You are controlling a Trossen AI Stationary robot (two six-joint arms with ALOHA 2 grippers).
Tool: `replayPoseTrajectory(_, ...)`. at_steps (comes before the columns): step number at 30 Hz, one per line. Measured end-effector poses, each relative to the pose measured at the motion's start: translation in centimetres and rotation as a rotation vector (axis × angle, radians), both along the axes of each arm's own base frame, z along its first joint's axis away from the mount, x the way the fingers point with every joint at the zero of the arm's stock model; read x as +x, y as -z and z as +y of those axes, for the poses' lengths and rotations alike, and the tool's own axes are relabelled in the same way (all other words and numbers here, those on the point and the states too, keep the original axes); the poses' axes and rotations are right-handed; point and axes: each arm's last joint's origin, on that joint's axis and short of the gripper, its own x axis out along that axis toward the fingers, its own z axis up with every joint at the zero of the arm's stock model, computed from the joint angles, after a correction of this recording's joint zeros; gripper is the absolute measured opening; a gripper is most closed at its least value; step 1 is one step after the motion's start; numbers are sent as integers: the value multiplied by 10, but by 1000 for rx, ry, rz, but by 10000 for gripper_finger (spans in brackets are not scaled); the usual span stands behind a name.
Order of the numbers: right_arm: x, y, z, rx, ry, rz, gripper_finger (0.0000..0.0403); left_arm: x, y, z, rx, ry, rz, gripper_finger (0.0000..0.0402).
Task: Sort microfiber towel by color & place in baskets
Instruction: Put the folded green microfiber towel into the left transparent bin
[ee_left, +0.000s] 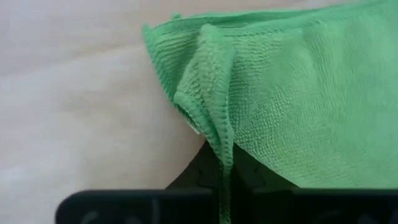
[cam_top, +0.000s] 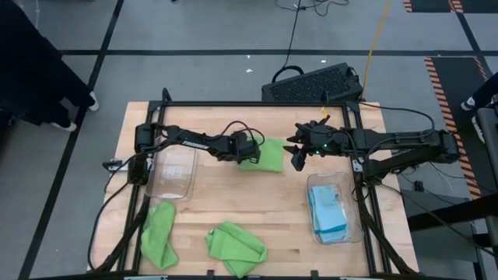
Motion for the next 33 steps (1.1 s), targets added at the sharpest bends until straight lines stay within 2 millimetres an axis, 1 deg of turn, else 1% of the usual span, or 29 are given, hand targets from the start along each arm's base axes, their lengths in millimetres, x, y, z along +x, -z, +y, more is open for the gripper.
replayPoseTrajectory(5, 0, 5, 0, 7, -10, -4, 155, -13, -17, -2, 40, 13, 73, 3)
replayPoseTrajectory(10, 0, 7, 0, 20, -87, 15, 155, -26, -37, -2, 74, 23, 137, 2)
replayPoseTrajectory(13, 2, 9, -1, 22, -96, 26, 155, -33, -53, -3, 79, 1, 127, 2)
replayPoseTrajectory(16, 3, 10, -2, 15, -94, 25, 155, -40, -70, -4, 73, -54, 80, 2)
replayPoseTrajectory(19, 3, 10, -2, 11, -94, 23, 155, -45, -81, -3, 66, -104, 43, 2)
replayPoseTrajectory(23, 4, 8, -3, 2, -101, 10, 155, -51, -87, 1, 58, -143, 48, 3)
replayPoseTrajectory(26, 4, 8, -2, -4, -105, 6, 155, -59, -87, 8, 48, -150, 108, 4)
replayPoseTrajectory(30, 5, 7, -2, -6, -106, 0, 155, -67, -86, 25, 46, -145, 173, 4)
replayPoseTrajectory(33, 5, 7, -2, -6, -106, -1, 155, -74, -87, 42, 42, -144, 207, 5)
